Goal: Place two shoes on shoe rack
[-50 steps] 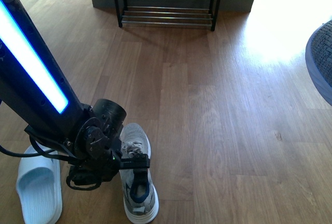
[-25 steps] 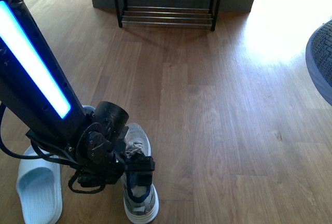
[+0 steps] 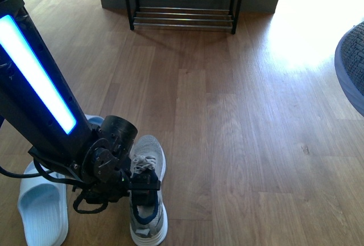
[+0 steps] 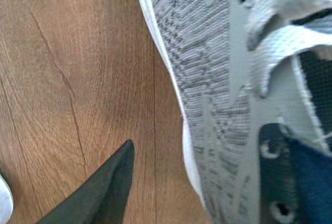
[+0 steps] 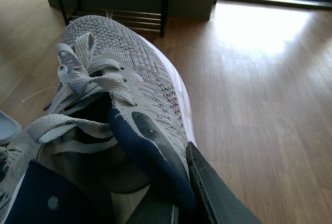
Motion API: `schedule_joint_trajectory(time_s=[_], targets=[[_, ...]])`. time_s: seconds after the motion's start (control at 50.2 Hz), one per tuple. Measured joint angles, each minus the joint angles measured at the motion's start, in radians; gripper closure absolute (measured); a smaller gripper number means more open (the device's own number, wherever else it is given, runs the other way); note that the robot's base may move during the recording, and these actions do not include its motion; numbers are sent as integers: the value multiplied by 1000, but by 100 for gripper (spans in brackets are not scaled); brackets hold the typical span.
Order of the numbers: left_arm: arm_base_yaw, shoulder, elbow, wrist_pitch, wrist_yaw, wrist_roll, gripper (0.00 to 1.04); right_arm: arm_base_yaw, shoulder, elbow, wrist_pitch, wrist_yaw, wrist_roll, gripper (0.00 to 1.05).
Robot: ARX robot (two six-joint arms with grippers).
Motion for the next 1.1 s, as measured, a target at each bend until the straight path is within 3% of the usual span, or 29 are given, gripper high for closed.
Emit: schedule_joint_trajectory(time_s=[0.299, 0.518, 0.657, 0.996, 1.095], targets=[[-9, -18, -58, 127, -85, 73, 102, 0, 0, 0, 0, 0, 0, 103], [-12, -169, -169, 166, -124, 112, 103, 0, 0, 0, 0, 0, 0, 103], [13, -432, -291, 195, -151, 170, 103, 0, 0, 0, 0, 0, 0, 103], [231, -1212, -609, 67, -335, 312, 103, 0, 0, 0, 0, 0, 0, 103], [252, -1360, -676, 32, -376, 324, 103, 0, 0, 0, 0, 0, 0, 103]])
